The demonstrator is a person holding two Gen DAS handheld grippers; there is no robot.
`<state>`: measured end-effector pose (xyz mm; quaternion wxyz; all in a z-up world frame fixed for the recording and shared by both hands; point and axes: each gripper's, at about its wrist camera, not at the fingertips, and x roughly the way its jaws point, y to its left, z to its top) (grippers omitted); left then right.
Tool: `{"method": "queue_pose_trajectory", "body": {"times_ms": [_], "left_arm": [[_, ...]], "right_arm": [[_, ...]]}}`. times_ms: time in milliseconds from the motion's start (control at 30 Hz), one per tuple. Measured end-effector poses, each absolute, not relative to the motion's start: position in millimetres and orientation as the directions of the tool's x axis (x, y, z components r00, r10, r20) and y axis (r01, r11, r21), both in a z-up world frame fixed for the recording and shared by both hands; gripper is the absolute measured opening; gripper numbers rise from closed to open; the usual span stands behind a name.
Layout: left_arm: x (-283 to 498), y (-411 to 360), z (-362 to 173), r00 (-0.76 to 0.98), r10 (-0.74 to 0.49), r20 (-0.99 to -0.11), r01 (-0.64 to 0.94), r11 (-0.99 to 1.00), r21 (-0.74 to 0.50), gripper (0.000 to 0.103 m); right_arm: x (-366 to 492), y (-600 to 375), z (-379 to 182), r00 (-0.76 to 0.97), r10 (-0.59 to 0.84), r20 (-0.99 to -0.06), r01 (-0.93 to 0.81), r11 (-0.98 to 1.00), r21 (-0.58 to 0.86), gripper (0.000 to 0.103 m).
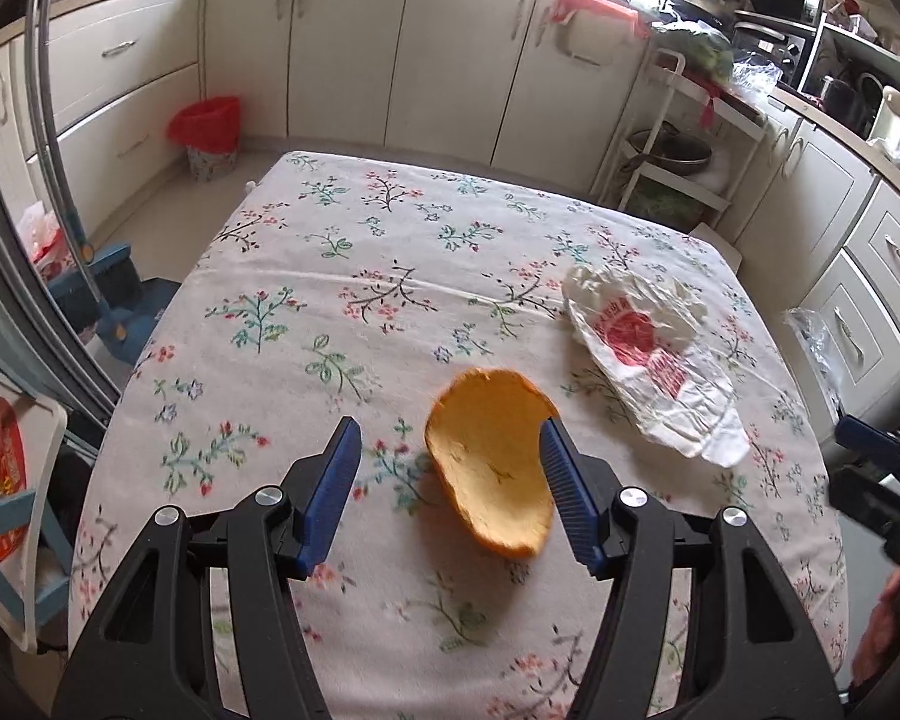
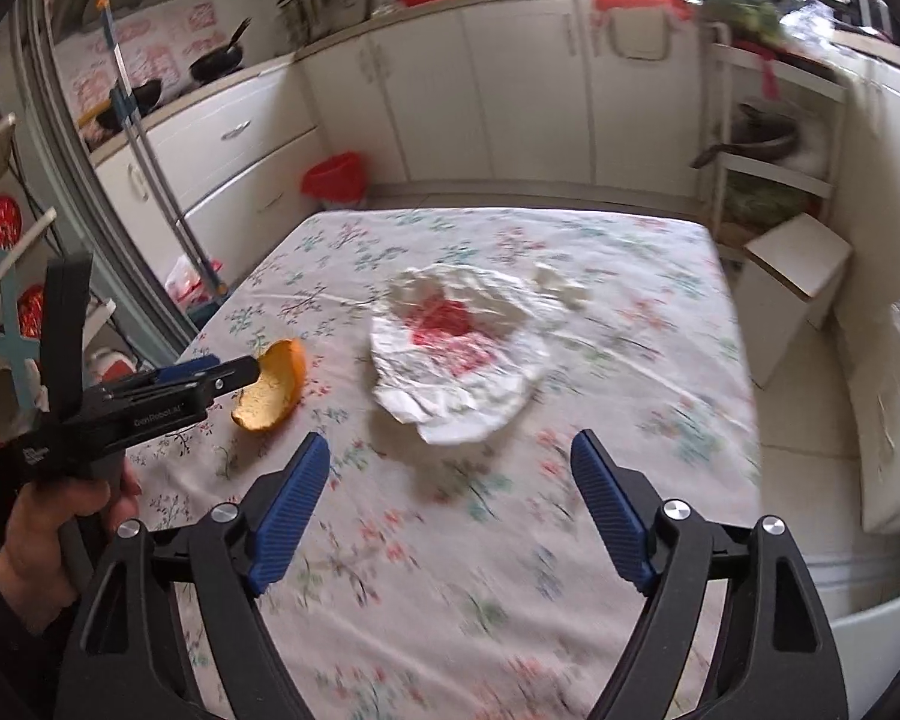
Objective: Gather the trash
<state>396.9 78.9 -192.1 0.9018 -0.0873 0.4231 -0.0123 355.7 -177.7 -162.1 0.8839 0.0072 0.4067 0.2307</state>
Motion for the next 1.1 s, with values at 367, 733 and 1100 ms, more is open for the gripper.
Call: {"method": "queue_pose_trajectory", "body": {"times_ms": [367,733,1100], "left_arm": [[424.6,72.7,-203.9,0.575,-0.135,-0.807,-0.002,0.986,-0.166,0.059],[429.4,63.0,-216.4,0.54,-0.13,-0.832,0.036,0.991,-0.131,0.059],[422.4,48.1,-211.0,0.534,-0.229,-0.814,0.126,0.973,-0.191,0.006]], "right_arm": [[418.9,-128.0,-194.1,0.514,0.377,-0.771,-0.453,0.882,0.129,0.087],[453.2,-114.2,-219.7,0.492,0.317,-0.811,-0.459,0.886,0.068,0.094],[443.4,-145.0,-200.4,0.548,0.332,-0.767,-0.405,0.908,0.103,0.011]]}}
